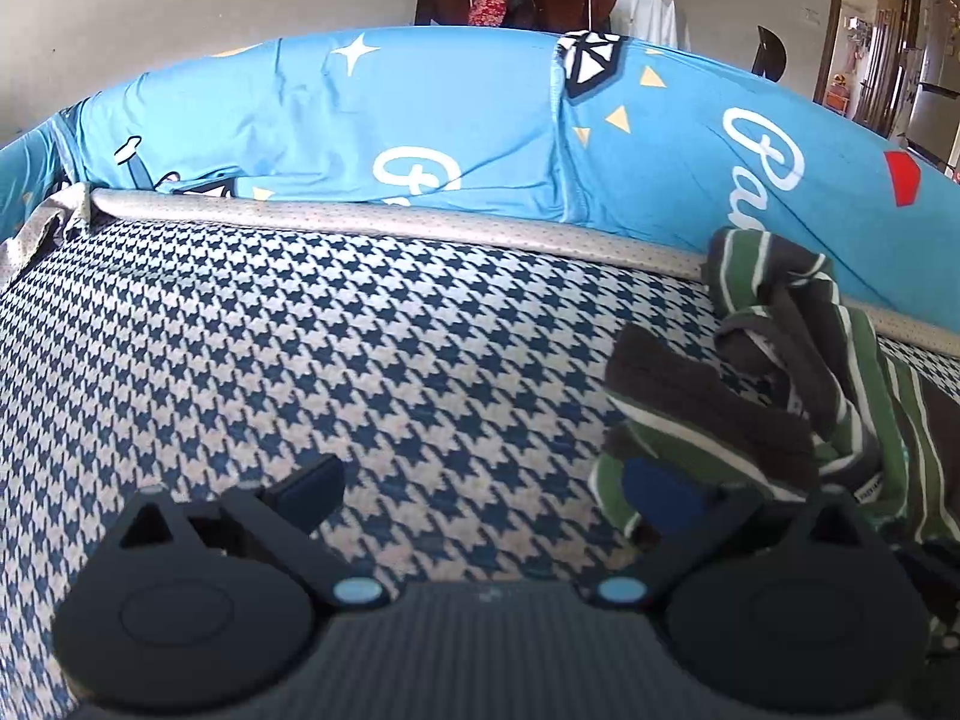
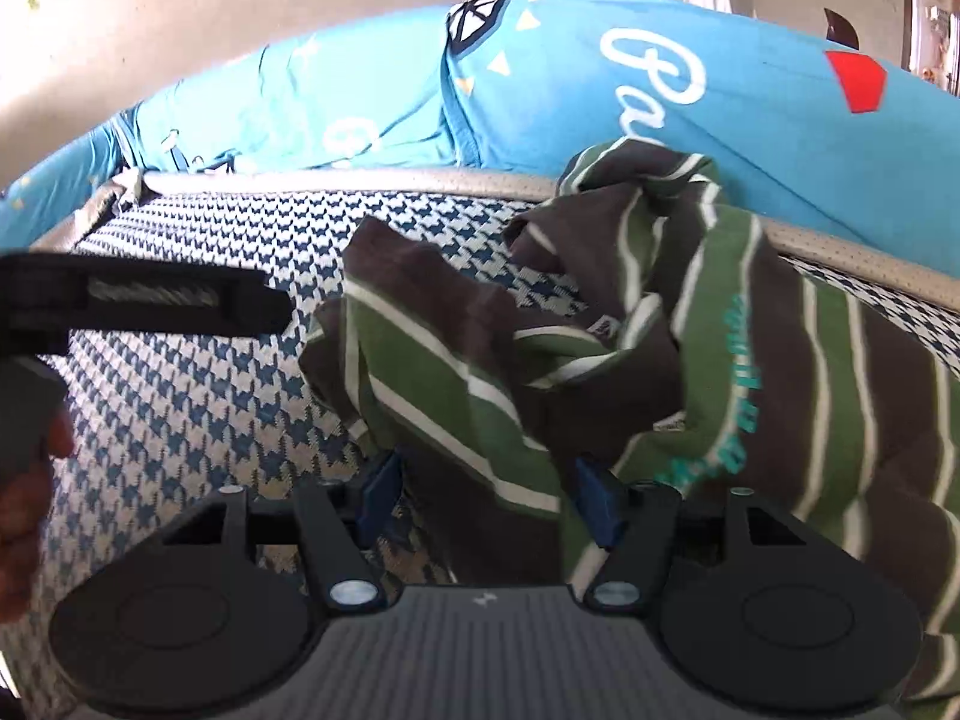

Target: Fold clothes

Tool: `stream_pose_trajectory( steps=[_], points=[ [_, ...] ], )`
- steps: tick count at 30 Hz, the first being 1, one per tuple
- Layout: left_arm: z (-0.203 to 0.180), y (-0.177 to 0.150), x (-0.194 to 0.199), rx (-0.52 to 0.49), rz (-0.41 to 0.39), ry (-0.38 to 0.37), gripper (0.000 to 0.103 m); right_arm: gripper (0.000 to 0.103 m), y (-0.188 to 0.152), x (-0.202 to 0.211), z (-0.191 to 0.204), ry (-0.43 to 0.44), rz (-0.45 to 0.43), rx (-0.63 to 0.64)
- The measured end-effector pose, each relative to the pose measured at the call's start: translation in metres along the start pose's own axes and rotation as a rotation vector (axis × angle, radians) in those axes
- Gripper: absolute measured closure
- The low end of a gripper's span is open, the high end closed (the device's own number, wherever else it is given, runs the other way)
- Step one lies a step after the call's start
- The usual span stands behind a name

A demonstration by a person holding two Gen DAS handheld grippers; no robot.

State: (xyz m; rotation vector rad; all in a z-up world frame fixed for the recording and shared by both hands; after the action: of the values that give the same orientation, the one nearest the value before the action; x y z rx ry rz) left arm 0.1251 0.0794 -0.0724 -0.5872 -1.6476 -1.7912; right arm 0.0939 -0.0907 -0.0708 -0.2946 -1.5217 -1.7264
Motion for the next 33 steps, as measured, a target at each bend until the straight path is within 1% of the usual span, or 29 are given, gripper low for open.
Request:
stream_pose_trajectory(
  steps=[1, 2, 3, 6, 8, 10, 11, 13, 15, 19, 20, 21, 22, 24, 25, 27, 29, 33],
  points=[
    [0.005, 0.000, 0.001, 0.005, -0.001, 0.000, 0.000, 0.063, 0.000, -0.004, 0.001, -0.002, 0.004, -0.009],
    [0.010, 0.000, 0.001, 0.011, -0.001, 0.000, 0.000, 0.077, 0.000, -0.007, 0.003, -0.003, 0.010, -0.011],
    [0.014, 0.001, 0.002, 0.017, -0.001, 0.000, 0.000, 0.082, 0.002, -0.009, 0.006, -0.004, 0.014, -0.010],
    [0.029, 0.004, 0.003, 0.038, -0.004, 0.008, 0.000, 0.087, 0.009, -0.014, 0.013, 0.011, 0.008, -0.022],
    [0.038, 0.008, 0.004, 0.057, -0.008, 0.019, 0.000, 0.088, 0.017, -0.015, 0.016, 0.041, -0.017, -0.060],
    [0.049, 0.012, 0.007, 0.092, -0.014, 0.032, 0.000, 0.088, 0.026, -0.015, 0.019, 0.066, -0.052, -0.103],
    [0.055, 0.014, 0.008, 0.119, -0.012, 0.053, 0.000, 0.088, 0.031, -0.014, 0.021, 0.081, -0.070, -0.122],
    [0.066, 0.019, 0.012, 0.157, -0.021, 0.066, 0.000, 0.088, 0.041, -0.015, 0.030, 0.124, -0.109, -0.147],
    [0.075, 0.023, 0.017, 0.183, -0.035, 0.076, 0.000, 0.088, 0.050, -0.016, 0.044, 0.171, -0.143, -0.153],
    [0.091, 0.030, 0.023, 0.194, -0.072, 0.126, 0.000, 0.088, 0.062, -0.019, 0.081, 0.271, -0.207, -0.127],
    [0.094, 0.032, 0.024, 0.194, -0.081, 0.141, 0.000, 0.088, 0.063, -0.022, 0.090, 0.301, -0.209, -0.129],
    [0.098, 0.034, 0.025, 0.198, -0.085, 0.152, 0.000, 0.084, 0.064, -0.025, 0.097, 0.333, -0.206, -0.136],
    [0.102, 0.034, 0.025, 0.203, -0.087, 0.157, 0.000, 0.082, 0.062, -0.029, 0.104, 0.345, -0.187, -0.135],
    [0.108, 0.035, 0.026, 0.214, -0.089, 0.167, 0.000, 0.076, 0.058, -0.037, 0.113, 0.333, -0.136, -0.116],
    [0.109, 0.035, 0.025, 0.213, -0.086, 0.168, 0.000, 0.076, 0.057, -0.037, 0.115, 0.318, -0.127, -0.096],
    [0.108, 0.033, 0.024, 0.206, -0.081, 0.167, 0.000, 0.076, 0.053, -0.030, 0.115, 0.302, -0.134, -0.076],
    [0.105, 0.032, 0.023, 0.196, -0.078, 0.162, 0.000, 0.076, 0.051, -0.021, 0.106, 0.297, -0.136, -0.088],
    [0.089, 0.029, 0.025, 0.176, -0.072, 0.129, 0.000, 0.076, 0.056, -0.001, 0.085, 0.252, -0.161, -0.092]
  ],
)
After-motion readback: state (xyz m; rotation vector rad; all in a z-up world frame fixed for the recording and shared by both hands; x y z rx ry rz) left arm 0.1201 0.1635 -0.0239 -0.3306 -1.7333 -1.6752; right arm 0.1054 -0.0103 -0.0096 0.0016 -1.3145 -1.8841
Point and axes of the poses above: each gripper's, at about its wrist camera, not at the fingertips, and x roughly against the way its jaws point, z to its left, y to its top, the point moved 8 cm from there along -x, roughly the way its jaws point, and after that the axes turned 13 degrees about y, right-handed, at the moved point
